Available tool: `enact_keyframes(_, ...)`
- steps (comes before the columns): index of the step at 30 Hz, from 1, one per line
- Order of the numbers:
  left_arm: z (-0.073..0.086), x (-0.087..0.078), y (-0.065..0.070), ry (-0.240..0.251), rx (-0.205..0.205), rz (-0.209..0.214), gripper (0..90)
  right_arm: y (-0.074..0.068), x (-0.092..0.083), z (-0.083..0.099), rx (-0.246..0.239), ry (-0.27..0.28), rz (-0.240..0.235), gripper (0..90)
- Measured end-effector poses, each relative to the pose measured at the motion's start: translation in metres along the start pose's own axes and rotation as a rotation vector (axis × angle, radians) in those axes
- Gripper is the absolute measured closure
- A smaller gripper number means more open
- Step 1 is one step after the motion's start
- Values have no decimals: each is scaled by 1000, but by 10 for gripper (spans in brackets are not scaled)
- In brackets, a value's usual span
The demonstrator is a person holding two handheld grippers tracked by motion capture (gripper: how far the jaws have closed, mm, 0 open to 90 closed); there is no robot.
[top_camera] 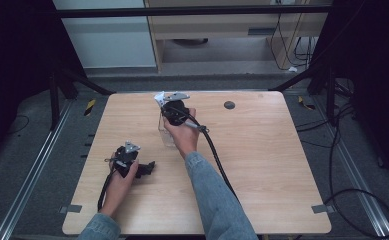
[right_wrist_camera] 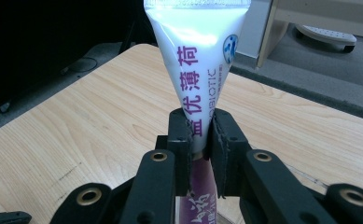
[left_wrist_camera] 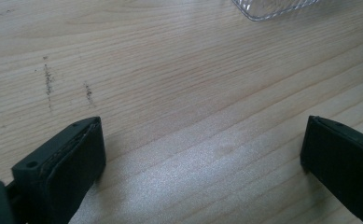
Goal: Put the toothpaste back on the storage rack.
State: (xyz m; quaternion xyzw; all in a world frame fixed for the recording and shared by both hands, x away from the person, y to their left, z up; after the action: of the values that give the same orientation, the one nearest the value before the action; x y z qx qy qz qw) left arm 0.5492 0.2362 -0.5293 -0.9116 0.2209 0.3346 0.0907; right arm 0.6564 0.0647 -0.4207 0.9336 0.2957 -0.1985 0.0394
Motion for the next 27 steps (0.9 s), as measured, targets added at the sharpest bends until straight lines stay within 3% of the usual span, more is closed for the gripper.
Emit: enact_keyframes(27,0,0,0,0,0,0,0,0,-1,2,9,-1,-11,784)
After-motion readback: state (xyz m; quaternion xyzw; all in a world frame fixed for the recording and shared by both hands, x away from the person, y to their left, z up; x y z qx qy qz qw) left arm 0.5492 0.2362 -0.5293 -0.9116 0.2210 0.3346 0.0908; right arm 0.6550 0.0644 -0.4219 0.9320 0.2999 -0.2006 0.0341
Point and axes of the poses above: each handheld gripper's, and its own axes: x roughly forward along the jaws, z roughly out of its underside, y roughly to its right, the point moved 3 cm from there along x, roughly forward along the jaws, and after that the axes turned 4 degrees about y, right-handed, at the moved point
